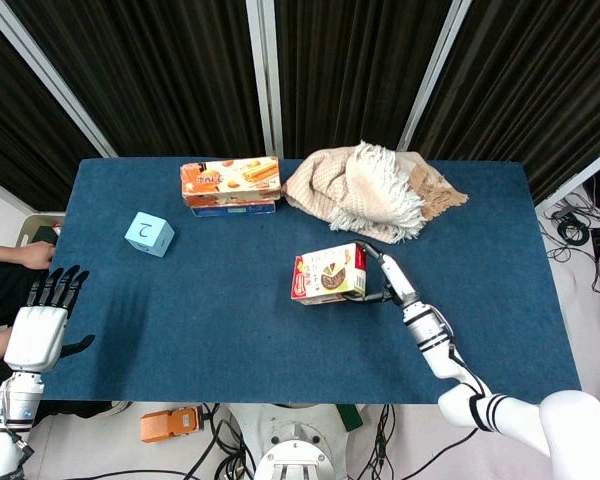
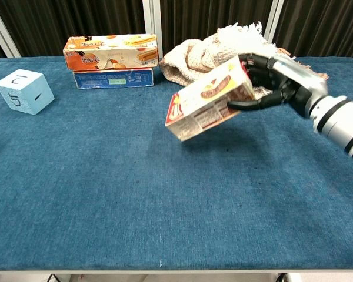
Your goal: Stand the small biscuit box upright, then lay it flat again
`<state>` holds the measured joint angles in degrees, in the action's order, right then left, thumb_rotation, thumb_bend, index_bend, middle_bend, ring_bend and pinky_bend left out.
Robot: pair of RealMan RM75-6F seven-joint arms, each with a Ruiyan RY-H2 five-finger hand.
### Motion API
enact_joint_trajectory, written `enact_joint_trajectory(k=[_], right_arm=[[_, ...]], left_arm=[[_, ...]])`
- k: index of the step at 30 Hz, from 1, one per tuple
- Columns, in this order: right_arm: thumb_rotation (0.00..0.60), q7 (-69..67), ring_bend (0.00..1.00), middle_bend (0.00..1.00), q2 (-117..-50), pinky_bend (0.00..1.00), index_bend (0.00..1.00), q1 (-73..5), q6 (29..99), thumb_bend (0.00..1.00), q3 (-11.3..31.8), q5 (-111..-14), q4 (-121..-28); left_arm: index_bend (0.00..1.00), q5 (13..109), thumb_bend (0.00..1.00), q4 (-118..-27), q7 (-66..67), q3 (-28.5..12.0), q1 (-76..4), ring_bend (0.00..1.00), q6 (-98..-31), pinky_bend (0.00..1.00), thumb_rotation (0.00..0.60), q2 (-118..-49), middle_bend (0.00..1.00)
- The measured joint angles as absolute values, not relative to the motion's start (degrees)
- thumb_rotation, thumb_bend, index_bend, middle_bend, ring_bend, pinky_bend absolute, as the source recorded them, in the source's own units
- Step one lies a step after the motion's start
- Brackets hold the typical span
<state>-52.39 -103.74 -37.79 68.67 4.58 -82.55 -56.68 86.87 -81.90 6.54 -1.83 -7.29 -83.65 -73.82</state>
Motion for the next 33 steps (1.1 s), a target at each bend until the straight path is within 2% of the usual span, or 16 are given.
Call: enact_joint_trajectory(k=[3, 5, 7, 11, 18, 21, 27, 33], right_arm=[[0.576, -54.51, 0.21, 0.38, -105.82, 0.14, 0.3, -37.15, 67.85, 0.28, 4.15, -84.01, -53.18], [0.573, -55.03, 0.13, 0.3, -105.8, 0.06, 0.18, -37.03, 66.68, 0.28, 3.58, -84.72, -52.78], [0.569, -55.29, 0.02, 0.15, -105.04, 0.0, 0.02, -36.91, 65.51, 0.28, 2.98, -85.26, -53.1], [0.563, -54.96, 0.0, 0.0, -102.81, 0.0, 0.0, -36.38, 64.46, 0.28, 2.0, -85.85, -54.75], [0.562, -51.53, 0.0, 0.0, -97.15, 0.0, 0.0, -34.17, 64.0, 0.25, 0.61, -85.94, -61.32], [0.579, -48.81, 0.0, 0.0, -93.38, 0.0, 0.0, -32.72, 65.15, 0.25, 0.44, -85.74, -65.5], [0.58, -36.93, 0.0, 0.0, -83.84, 0.0, 0.0, -28.04, 71.7, 0.25, 1.07, -84.17, -75.1], [0.561, -18.62, 0.0, 0.0, -71.54, 0.0, 0.0, -20.75, 79.67, 0.25, 0.56, -81.57, -86.51]], left_arm=[[0.07, 86.83, 0.0, -81.95, 6.49, -1.8, -7.29, 0.0, -83.65, 0.0, 0.6, -73.79, 0.05], [0.07, 86.77, 0.0, -81.9, 6.42, -1.82, -7.28, 0.0, -83.66, 0.0, 0.6, -73.85, 0.05], [0.07, 86.73, 0.0, -81.8, 6.31, -1.78, -7.29, 0.0, -83.59, 0.0, 0.6, -73.94, 0.05], [0.07, 86.44, 0.0, -81.84, 6.13, -1.68, -7.36, 0.0, -83.1, 0.0, 0.6, -73.89, 0.05], [0.07, 86.16, 0.0, -81.85, 5.7, -1.94, -7.54, 0.0, -83.01, 0.0, 0.6, -73.52, 0.05], [0.07, 86.21, 0.0, -81.94, 5.62, -2.13, -7.67, 0.0, -83.14, 0.0, 0.6, -73.4, 0.05], [0.07, 86.33, 0.0, -81.59, 5.04, -2.62, -7.58, 0.0, -84.32, 0.0, 0.6, -73.67, 0.05], [0.07, 86.25, 0.0, -81.28, 4.54, -2.9, -7.22, 0.0, -85.34, 0.0, 0.6, -74.03, 0.05]])
